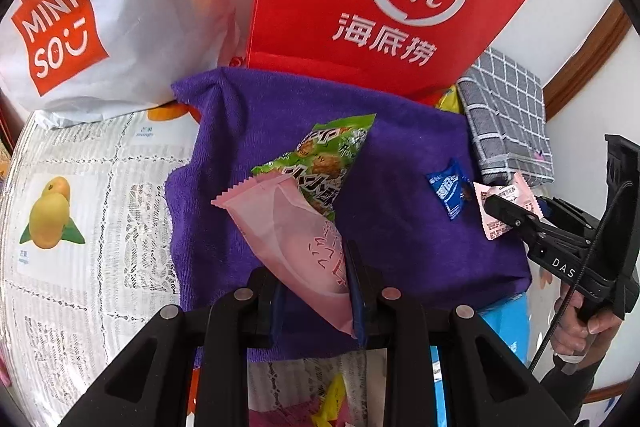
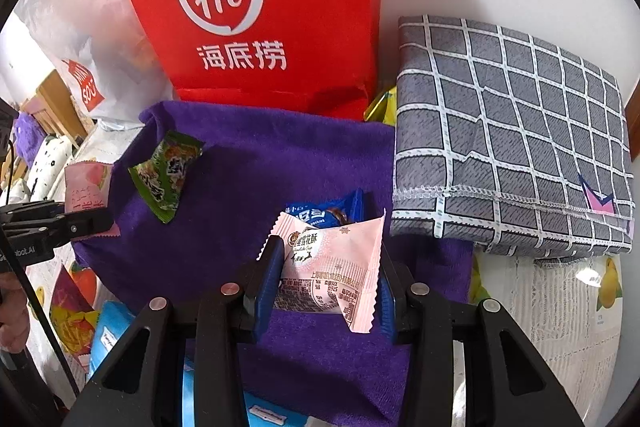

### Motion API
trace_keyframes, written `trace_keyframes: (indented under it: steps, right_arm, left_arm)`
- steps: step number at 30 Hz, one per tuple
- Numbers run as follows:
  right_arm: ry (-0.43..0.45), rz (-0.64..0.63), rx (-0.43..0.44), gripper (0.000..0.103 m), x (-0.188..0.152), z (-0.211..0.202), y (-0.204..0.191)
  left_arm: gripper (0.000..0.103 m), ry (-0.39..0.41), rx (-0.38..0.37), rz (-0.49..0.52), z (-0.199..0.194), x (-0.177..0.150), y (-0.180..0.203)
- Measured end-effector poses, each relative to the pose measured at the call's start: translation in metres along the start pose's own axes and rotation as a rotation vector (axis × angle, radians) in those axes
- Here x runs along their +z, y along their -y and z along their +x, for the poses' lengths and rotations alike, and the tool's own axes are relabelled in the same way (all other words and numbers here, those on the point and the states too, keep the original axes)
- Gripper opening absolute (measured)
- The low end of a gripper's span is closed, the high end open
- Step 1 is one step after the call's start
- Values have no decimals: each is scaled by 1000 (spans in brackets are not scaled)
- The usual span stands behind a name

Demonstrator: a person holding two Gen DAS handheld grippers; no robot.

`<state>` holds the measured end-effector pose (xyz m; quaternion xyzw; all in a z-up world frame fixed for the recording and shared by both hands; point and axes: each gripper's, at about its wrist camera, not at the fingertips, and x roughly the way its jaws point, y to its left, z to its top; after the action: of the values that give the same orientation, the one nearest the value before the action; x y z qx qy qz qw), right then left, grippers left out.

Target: Organize snacks

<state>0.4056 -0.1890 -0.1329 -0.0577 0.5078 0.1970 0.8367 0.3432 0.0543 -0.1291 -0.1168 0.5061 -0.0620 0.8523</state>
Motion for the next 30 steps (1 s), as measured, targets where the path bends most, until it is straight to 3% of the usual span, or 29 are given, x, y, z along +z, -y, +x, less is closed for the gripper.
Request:
trace_keyframes:
  steps: [23, 25, 27, 30]
  right_arm:
    - [-75, -35, -43, 45, -5, 22, -7]
    - [-68, -31, -45, 49, -4, 18, -7]
    - [-57, -22, -57, 61, -2, 12, -7]
    - [-38, -22, -67, 62, 0, 0, -7]
  left_arm:
    - [26, -33, 23, -9, 14, 0, -4]
    - [38, -39, 32, -9, 11, 0, -4]
    - [43, -29, 36, -3, 5, 0, -2]
    - [54, -11, 44, -3, -7, -3, -2]
